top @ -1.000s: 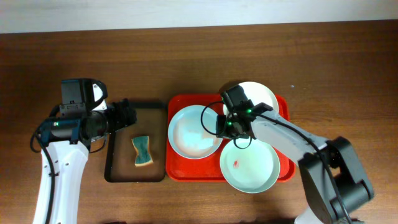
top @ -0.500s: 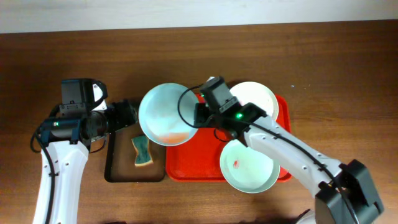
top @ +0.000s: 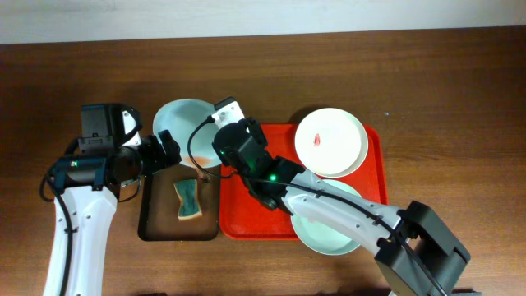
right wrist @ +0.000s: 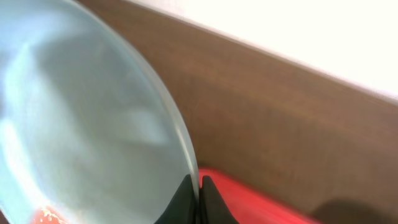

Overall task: Clean dirty plates on tray and stack at the side
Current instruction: 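Lift the light blue plate with right gripper and place it right of tray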

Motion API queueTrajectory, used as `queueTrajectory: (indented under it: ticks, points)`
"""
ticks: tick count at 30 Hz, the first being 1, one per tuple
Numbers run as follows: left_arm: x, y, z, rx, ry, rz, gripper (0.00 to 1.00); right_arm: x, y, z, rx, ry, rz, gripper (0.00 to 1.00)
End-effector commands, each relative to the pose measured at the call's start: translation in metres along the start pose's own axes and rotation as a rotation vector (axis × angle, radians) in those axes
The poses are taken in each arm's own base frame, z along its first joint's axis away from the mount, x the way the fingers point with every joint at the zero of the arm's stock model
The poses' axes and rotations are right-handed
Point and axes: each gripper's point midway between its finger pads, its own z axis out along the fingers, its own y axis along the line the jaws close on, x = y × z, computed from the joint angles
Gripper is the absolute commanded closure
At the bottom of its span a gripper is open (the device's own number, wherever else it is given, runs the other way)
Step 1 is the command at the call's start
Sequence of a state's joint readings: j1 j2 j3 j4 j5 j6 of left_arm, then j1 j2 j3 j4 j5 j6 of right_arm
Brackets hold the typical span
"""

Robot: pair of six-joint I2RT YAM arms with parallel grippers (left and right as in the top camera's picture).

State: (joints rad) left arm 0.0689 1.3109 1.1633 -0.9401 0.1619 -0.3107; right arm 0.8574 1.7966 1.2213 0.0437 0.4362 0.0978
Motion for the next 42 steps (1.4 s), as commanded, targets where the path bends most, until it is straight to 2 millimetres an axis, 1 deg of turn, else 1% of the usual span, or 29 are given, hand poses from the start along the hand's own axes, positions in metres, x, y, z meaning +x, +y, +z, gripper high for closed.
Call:
queueTrajectory:
  ticks: [1, 4, 5, 6, 7, 12, 14, 17, 20, 23, 25, 26, 28, 29, 31, 32, 33, 34, 35, 37, 38, 39, 40, 41, 42]
  points:
    - [-0.004, -0.003, -0.005, 0.018, -0.016, 0.001, 0.01, -0.048, 0.000, -0.017, 0.049, -0.147, -0.136, 0.96]
    - [-0.004, -0.003, -0.005, 0.018, -0.016, 0.001, 0.01, -0.079, 0.007, -0.033, 0.049, -0.258, -0.224, 0.96]
    - [-0.004, -0.003, -0.005, 0.018, -0.016, 0.001, 0.01, -0.091, 0.008, -0.041, 0.058, -0.300, -0.243, 0.96]
    - [-0.004, -0.003, -0.005, 0.018, -0.016, 0.001, 0.01, -0.106, 0.001, -0.051, 0.118, -0.346, -0.283, 0.96]
    - [-0.004, -0.003, -0.005, 0.018, -0.016, 0.001, 0.01, -0.114, 0.000, -0.056, 0.142, -0.375, -0.325, 0.96]
    - [-0.004, -0.003, -0.005, 0.018, -0.016, 0.001, 0.01, -0.139, 0.014, -0.078, 0.191, -0.478, -0.463, 0.96]
    - [-0.004, -0.003, -0.005, 0.018, -0.016, 0.001, 0.01, -0.144, 0.015, -0.085, 0.233, -0.494, -0.509, 0.96]
    - [-0.004, -0.003, -0.005, 0.018, -0.016, 0.001, 0.01, -0.148, 0.019, -0.090, 0.256, -0.506, -0.585, 0.96]
    - [-0.004, -0.003, -0.005, 0.018, -0.016, 0.001, 0.01, -0.146, 0.013, -0.091, 0.295, -0.483, -0.577, 0.96]
    - [-0.004, -0.003, -0.005, 0.018, -0.016, 0.001, 0.01, -0.146, 0.013, -0.090, 0.292, -0.483, -0.566, 0.96]
    - [-0.004, -0.003, -0.005, 0.018, -0.016, 0.001, 0.01, -0.146, 0.013, -0.090, 0.281, -0.488, -0.523, 0.96]
    - [-0.004, -0.003, -0.005, 0.018, -0.016, 0.001, 0.01, -0.143, 0.013, -0.089, 0.262, -0.485, -0.466, 0.96]
    - [-0.004, -0.003, -0.005, 0.018, -0.016, 0.001, 0.01, -0.127, 0.008, -0.077, 0.221, -0.427, -0.343, 0.96]
    - [-0.004, -0.003, -0.005, 0.018, -0.016, 0.001, 0.01, -0.110, -0.001, -0.064, 0.204, -0.355, -0.253, 0.96]
    - [-0.004, -0.003, -0.005, 0.018, -0.016, 0.001, 0.01, -0.078, -0.021, -0.046, 0.205, -0.232, -0.113, 0.96]
    - [-0.004, -0.003, -0.005, 0.018, -0.016, 0.001, 0.01, -0.060, -0.034, -0.037, 0.216, -0.164, -0.046, 0.96]
    - [-0.004, -0.003, -0.005, 0.018, -0.016, 0.001, 0.01, -0.044, -0.046, -0.032, 0.234, -0.103, 0.015, 0.96]
    - [-0.004, -0.003, -0.005, 0.018, -0.016, 0.001, 0.01, -0.032, -0.054, -0.030, 0.248, -0.060, 0.055, 0.96]
    - [-0.004, -0.003, -0.005, 0.018, -0.016, 0.001, 0.01, -0.019, -0.057, -0.028, 0.243, -0.013, 0.092, 0.96]
    - [-0.004, -0.003, -0.005, 0.018, -0.016, 0.001, 0.01, -0.004, -0.044, -0.024, 0.157, 0.056, 0.071, 0.96]
    - [-0.004, -0.003, -0.005, 0.018, -0.016, 0.001, 0.01, 0.002, -0.040, -0.024, 0.133, 0.082, 0.062, 0.96]
    - [-0.004, -0.003, -0.005, 0.018, -0.016, 0.001, 0.01, 0.008, -0.040, -0.025, 0.137, 0.102, 0.108, 0.96]
    - [-0.004, -0.003, -0.005, 0.018, -0.016, 0.001, 0.01, 0.009, -0.048, -0.030, 0.172, 0.103, 0.211, 0.96]
    - [-0.004, -0.003, -0.005, 0.018, -0.016, 0.001, 0.01, 0.003, -0.060, -0.037, 0.199, 0.092, 0.275, 0.96]
    - [-0.004, -0.003, -0.005, 0.018, -0.016, 0.001, 0.01, -0.003, -0.083, -0.048, 0.218, 0.091, 0.337, 0.96]
